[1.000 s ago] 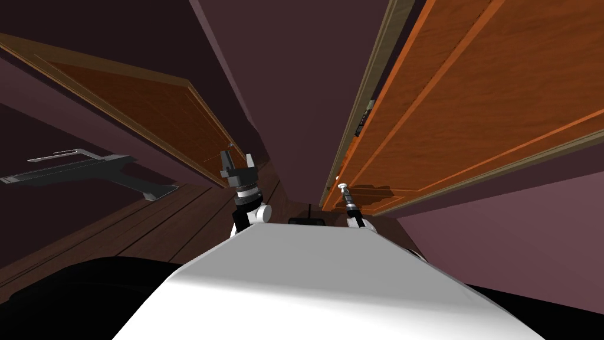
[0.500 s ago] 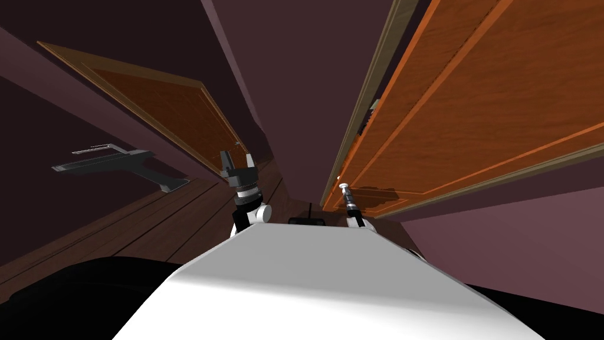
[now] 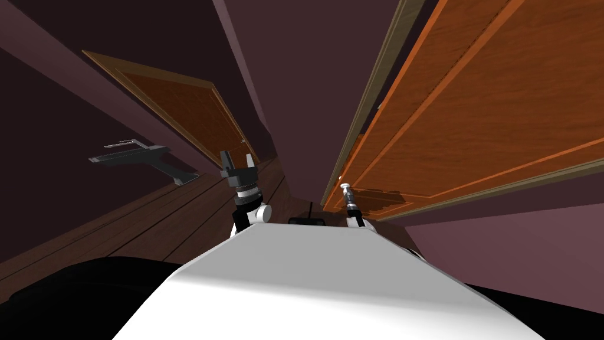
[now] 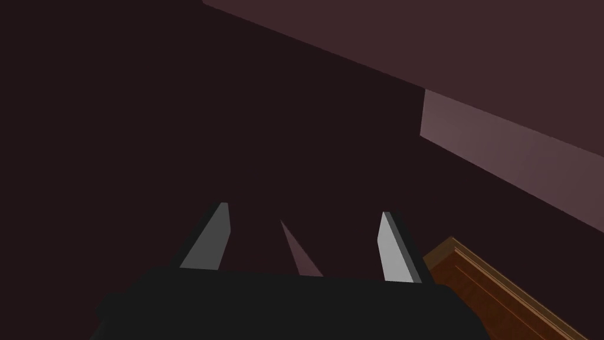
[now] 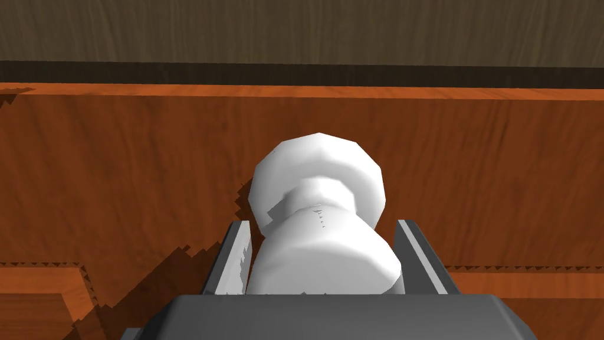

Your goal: Pull the door open

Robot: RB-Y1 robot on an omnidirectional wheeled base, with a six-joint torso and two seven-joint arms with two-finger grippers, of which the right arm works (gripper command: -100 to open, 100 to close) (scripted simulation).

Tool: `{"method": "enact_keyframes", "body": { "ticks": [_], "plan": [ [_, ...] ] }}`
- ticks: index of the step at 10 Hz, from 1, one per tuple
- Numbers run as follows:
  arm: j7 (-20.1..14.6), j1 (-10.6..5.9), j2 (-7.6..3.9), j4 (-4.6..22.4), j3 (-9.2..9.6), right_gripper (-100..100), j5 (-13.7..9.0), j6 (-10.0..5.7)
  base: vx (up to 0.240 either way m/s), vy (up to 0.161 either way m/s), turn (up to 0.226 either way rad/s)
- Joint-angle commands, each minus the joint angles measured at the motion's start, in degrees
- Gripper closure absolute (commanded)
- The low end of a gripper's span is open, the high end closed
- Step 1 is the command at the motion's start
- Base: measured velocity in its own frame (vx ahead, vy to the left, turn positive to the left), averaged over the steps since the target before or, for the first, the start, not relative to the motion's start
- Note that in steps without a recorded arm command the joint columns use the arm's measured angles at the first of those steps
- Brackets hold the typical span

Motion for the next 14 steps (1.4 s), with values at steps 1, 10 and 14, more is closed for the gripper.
{"method": "enact_keyframes", "body": {
  "ticks": [1,10,14],
  "plan": [
    [-2.3,-0.41,0.30,0.0,0.25,100,-0.4,-0.01,-0.058,-0.031,0.068],
    [-14.3,-1.10,0.23,0.9,0.30,100,-4.8,0.59,-0.055,-0.026,0.092],
    [-19.1,-1.37,0.20,1.2,0.32,100,-6.4,0.83,-0.047,-0.021,0.082]
  ]
}}
